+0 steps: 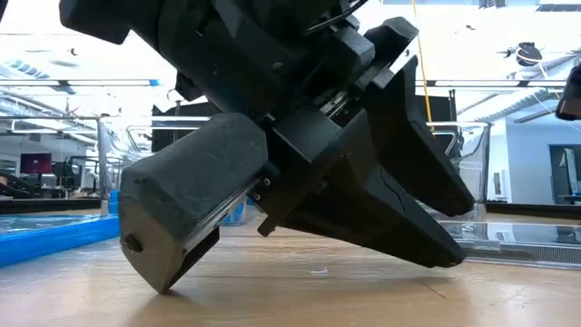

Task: Pick & place jewel cases by type
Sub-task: Put the black CD case into the right transparent bin

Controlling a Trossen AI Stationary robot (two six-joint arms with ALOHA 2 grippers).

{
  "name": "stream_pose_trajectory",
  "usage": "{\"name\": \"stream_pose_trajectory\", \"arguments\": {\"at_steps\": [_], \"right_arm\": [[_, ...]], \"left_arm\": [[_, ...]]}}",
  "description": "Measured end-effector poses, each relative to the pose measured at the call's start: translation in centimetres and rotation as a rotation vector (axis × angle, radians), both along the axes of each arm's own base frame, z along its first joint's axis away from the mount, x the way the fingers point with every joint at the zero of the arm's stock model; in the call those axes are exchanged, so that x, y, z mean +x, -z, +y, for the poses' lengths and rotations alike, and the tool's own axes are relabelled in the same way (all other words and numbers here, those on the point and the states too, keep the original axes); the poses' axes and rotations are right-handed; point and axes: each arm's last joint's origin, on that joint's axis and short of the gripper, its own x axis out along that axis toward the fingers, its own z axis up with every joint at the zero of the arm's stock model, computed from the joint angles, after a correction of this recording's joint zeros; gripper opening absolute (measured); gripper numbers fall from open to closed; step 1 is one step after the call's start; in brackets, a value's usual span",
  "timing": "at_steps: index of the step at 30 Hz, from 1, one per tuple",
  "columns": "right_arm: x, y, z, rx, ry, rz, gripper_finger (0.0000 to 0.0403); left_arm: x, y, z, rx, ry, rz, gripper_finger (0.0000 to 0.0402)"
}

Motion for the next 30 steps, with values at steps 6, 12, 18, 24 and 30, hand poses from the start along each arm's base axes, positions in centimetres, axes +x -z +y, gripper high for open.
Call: {"name": "stream_pose_trajectory", "arguments": {"at_steps": [6, 12, 18, 24, 30], "right_arm": [[0.4, 0.6, -0.3, 0.019, -0.045, -0.052, 0.0], [1.3, 0.3, 0.0, 0.047, -0.11, -0.078, 0.0], [2.0, 0.1, 0.3, 0.08, -0.182, -0.088, 0.0], [2.1, 0.1, 0.2, 0.085, -0.186, -0.086, 0.0], [2.5, 0.6, 0.2, 0.086, -0.171, -0.082, 0.0]], "left_arm": [[0.2, 0.1, 0.4, 0.057, -0.033, -0.014, 0.0157], [0.3, 0.8, 1.4, 0.081, -0.06, 0.029, 0.0157], [0.1, 1.3, 2.1, 0.082, -0.095, 0.096, 0.0157], [-0.1, 1.5, 2.2, 0.101, -0.082, 0.127, 0.0157], [-0.5, 1.5, 1.8, 0.184, -0.021, 0.138, 0.0157]]}}
